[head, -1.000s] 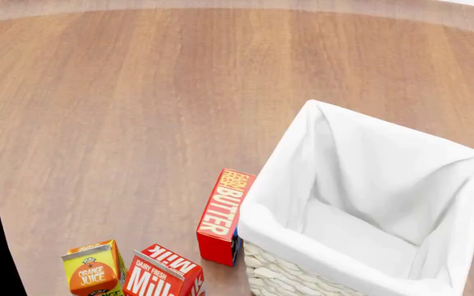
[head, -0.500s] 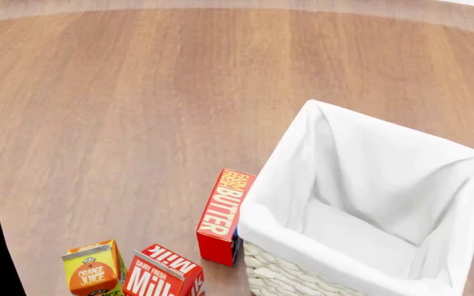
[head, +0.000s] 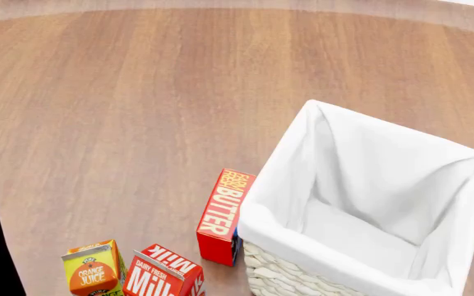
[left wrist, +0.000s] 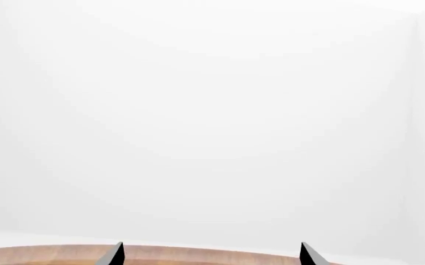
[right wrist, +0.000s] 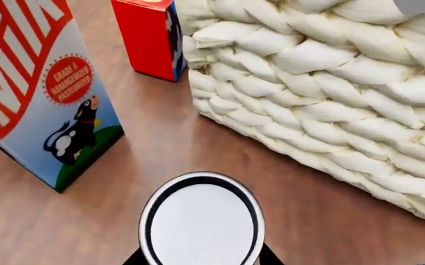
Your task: Pick up the tomato sauce, and put it in the basket.
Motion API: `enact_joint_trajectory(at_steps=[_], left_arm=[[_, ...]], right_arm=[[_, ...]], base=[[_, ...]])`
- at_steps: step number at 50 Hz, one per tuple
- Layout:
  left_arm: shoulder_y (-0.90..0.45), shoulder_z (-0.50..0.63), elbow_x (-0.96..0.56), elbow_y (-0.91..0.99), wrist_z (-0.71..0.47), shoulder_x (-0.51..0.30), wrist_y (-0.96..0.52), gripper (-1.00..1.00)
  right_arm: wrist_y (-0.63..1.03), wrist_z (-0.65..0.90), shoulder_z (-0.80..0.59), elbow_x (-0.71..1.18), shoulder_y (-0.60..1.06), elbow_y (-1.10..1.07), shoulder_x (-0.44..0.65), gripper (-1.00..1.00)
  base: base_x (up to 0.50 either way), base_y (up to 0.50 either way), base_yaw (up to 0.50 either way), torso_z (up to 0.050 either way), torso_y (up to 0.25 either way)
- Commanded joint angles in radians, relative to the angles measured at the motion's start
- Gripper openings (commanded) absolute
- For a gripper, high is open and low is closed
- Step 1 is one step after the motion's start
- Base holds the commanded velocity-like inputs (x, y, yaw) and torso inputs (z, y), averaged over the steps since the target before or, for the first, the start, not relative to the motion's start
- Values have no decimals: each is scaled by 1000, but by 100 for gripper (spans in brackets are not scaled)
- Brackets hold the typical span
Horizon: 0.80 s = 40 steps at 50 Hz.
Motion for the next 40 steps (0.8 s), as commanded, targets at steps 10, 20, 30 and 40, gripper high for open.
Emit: enact_joint_trajectory(at_steps=[10,20,30,40], left_arm=[[-1,11,3,-9,-6,-8,13,100],[-3,13,-2,-3,-14,-14,7,100],[-5,19,0,-3,-20,-18,6,100],[-6,26,4,-3,-24,-21,8,100]], right_arm=[[-8,-11,-11,-7,-1,30,-14,-100],[0,15,-13,-18,-5,-45,12,-100],[53,96,-24,-42,-8,-206,60,-100],[136,194,-30,-60,5,-406,115,-100]], base=[[1,0,1,0,0],[0,0,1,0,0],[0,0,0,0,0],[0,0,0,0,0]])
